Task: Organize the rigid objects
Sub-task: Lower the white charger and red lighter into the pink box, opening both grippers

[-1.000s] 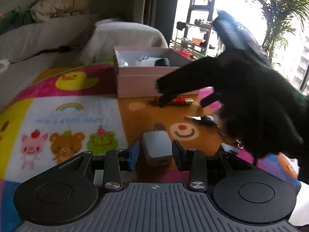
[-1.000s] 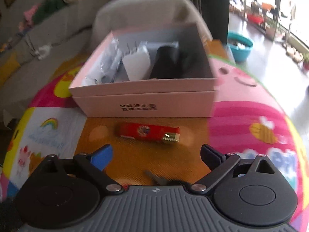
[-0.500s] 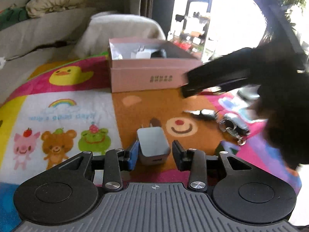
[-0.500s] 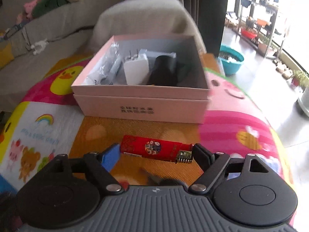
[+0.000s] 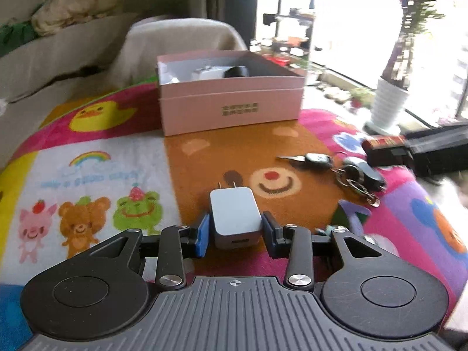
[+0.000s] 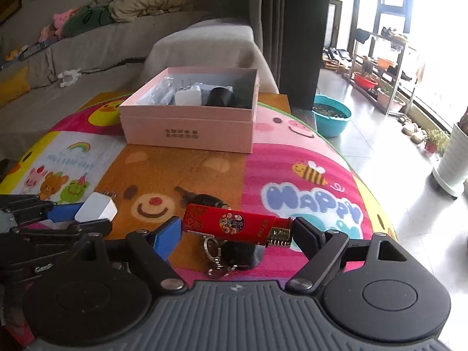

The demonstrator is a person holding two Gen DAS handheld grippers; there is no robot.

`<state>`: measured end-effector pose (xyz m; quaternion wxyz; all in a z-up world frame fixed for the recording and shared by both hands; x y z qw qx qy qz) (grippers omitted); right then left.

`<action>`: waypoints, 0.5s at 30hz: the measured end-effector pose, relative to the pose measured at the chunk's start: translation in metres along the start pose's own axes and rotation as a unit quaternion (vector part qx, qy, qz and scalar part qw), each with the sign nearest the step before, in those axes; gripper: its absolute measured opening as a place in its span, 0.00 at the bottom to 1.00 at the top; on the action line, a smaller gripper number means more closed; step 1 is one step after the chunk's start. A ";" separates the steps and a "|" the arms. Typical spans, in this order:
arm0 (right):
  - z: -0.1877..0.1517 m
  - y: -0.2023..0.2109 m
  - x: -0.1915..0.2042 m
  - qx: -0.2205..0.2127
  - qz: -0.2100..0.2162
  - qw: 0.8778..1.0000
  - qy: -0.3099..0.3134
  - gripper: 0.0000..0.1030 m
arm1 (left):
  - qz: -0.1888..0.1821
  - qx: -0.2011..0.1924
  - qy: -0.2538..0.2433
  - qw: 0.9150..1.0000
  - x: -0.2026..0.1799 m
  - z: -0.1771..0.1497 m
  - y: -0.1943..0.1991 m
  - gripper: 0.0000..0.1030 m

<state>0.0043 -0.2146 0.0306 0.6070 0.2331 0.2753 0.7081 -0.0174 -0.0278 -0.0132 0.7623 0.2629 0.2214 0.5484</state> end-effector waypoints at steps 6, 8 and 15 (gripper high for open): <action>0.006 0.005 -0.017 -0.023 0.002 0.999 -0.026 0.80 | -0.026 -0.006 0.005 1.000 0.008 0.018 0.014 0.36; 0.008 0.004 -0.021 -0.029 0.007 0.999 -0.031 0.80 | -0.030 -0.021 0.002 0.999 0.011 0.044 0.015 0.36; 0.013 -0.011 -0.026 -0.030 0.025 0.998 -0.055 0.80 | -0.017 -0.104 -0.009 0.994 0.017 0.152 -0.023 0.36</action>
Point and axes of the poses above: each gripper's, at about its wrist camera, not at the fingertips, and y roughly against the way its jaws point, x to its left, z to its top, the point moved 3 cm from there along -y, roughly the way its jaws point, and after that the axes turned 1 degree about y, right-handed, at the moved point
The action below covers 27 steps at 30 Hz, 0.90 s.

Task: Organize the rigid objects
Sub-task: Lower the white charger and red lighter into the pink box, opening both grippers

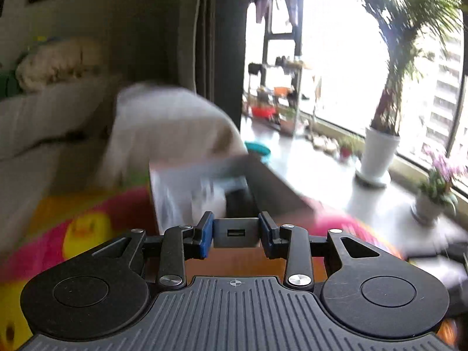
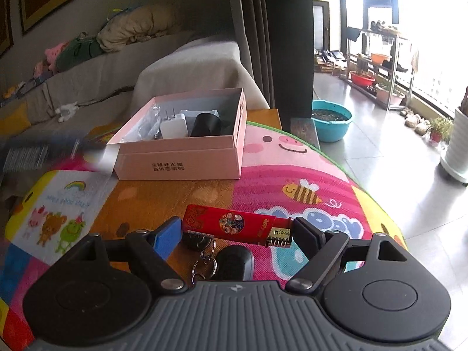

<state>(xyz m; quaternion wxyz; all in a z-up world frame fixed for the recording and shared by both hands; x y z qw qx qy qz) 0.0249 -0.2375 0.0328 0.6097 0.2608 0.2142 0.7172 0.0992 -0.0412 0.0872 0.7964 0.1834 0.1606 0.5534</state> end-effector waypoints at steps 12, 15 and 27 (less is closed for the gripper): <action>0.003 -0.018 -0.014 0.024 -0.042 0.999 0.018 0.80 | 0.000 0.037 0.118 0.992 0.048 -0.032 -0.054 0.33; 0.025 -0.028 -0.007 0.019 -0.032 0.999 0.026 0.80 | -0.013 -0.008 0.121 0.993 0.054 -0.049 -0.021 0.29; 0.216 -0.113 0.063 -0.070 0.029 0.997 0.020 0.88 | -0.022 0.034 0.137 0.990 0.075 -0.096 0.038 0.29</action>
Point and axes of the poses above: each gripper's, at about its wrist camera, not at the fingertips, and y roughly against the way its jaws point, x to its left, z to its top, the point moved 3 cm from there along -y, roughly the way its jaws point, and after that the axes turned 1 degree about y, right-handed, at the moved point
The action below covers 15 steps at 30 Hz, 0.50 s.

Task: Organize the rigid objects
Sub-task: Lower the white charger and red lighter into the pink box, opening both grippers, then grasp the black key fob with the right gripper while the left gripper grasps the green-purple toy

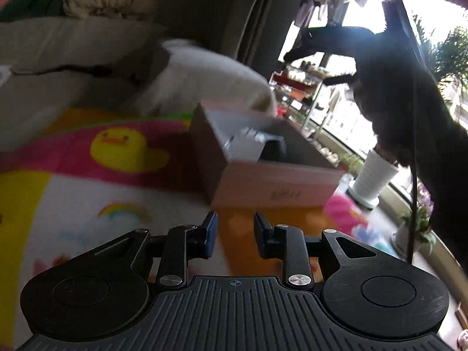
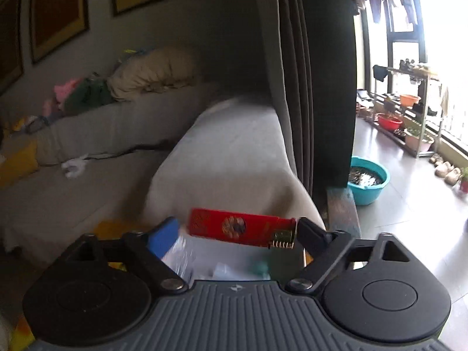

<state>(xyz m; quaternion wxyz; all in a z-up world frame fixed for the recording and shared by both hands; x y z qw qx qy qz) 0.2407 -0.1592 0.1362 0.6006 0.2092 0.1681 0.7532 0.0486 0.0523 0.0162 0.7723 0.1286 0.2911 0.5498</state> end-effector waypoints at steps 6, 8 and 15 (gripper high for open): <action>-0.016 0.009 -0.002 0.038 -0.013 0.999 0.007 0.88 | -0.018 0.020 0.031 0.999 0.013 -0.019 0.009 0.29; -0.035 0.031 -0.010 0.037 -0.029 0.999 0.016 0.88 | -0.026 0.024 0.030 0.999 0.008 -0.021 0.010 0.29; -0.112 0.102 -0.045 0.060 -0.082 0.995 0.020 0.89 | -0.069 0.017 -0.019 0.997 -0.040 -0.030 0.026 0.29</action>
Point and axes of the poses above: each gripper's, at about its wrist camera, not at the fingertips, and y roughly against the way its jaws point, x to its left, z to its top, the point moved 3 cm from there along -y, roughly the way its jaws point, and after that the axes turned 1 degree about y, right-handed, at the moved point
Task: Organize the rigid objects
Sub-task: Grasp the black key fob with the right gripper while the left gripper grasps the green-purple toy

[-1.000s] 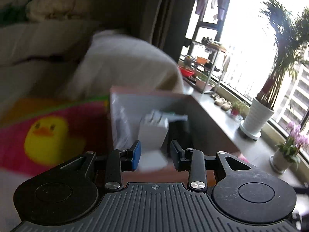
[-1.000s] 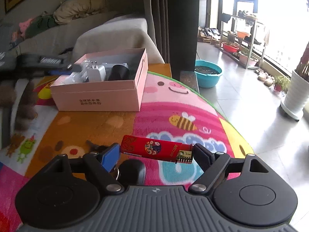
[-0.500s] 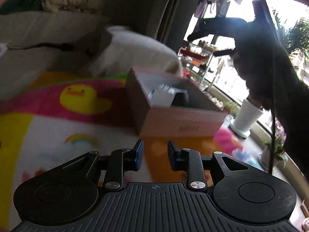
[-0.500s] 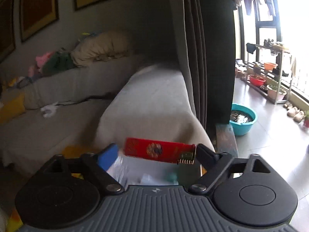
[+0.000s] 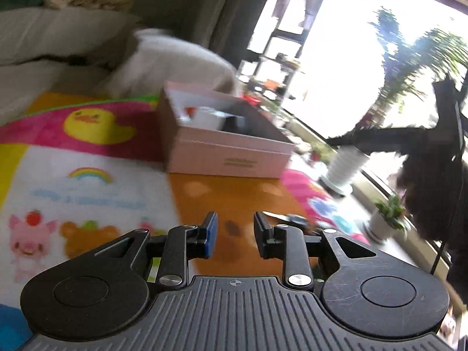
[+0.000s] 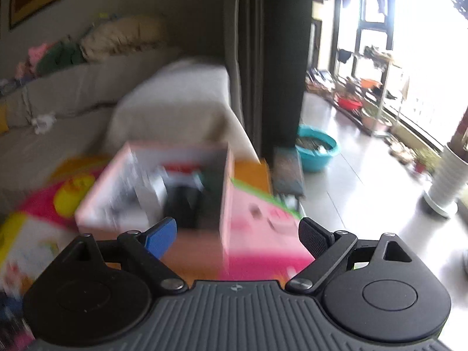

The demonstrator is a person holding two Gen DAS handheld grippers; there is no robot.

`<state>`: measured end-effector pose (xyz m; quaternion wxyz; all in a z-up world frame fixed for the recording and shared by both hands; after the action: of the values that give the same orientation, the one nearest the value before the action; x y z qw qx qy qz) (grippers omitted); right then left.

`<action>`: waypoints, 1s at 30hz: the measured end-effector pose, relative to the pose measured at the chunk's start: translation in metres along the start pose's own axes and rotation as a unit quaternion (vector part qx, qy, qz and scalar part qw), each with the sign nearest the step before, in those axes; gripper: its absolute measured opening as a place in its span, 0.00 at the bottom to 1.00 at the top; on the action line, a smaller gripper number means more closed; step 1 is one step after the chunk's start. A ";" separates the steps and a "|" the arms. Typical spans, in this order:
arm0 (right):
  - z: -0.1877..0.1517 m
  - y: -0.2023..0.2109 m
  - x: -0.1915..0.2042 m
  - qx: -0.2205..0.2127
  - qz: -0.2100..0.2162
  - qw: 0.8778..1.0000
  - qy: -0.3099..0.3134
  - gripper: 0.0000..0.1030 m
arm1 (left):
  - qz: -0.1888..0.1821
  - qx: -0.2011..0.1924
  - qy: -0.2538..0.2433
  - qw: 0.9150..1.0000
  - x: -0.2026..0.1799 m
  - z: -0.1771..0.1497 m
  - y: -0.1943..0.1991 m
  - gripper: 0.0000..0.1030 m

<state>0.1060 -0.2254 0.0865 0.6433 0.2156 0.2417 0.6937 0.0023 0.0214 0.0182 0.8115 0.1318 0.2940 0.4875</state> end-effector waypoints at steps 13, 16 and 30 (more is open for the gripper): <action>-0.137 0.040 -0.013 0.045 0.038 0.998 0.001 0.89 | -0.010 0.041 -0.115 0.992 -0.088 -0.030 -0.001 0.29; -0.149 0.039 -0.003 0.045 0.039 0.998 0.009 0.89 | 0.003 0.045 -0.115 0.992 -0.088 -0.033 0.000 0.29; -0.155 0.033 0.000 0.042 0.011 0.999 0.018 0.89 | -0.002 0.074 -0.213 0.974 -0.126 -0.057 -0.006 0.34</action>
<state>-0.0151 -0.2367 -0.0158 0.6216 0.2325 0.2793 0.6939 -0.0718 -0.0950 0.0136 0.8442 0.2918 0.1499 0.4238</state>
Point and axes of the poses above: each gripper's, at about its wrist camera, not at the fingertips, and y roughly against the way its jaws point, x to its left, z to its top, the point moved 3 cm from there along -y, roughly the way its jaws point, and after that the axes turned 1 degree about y, right-handed, at the moved point
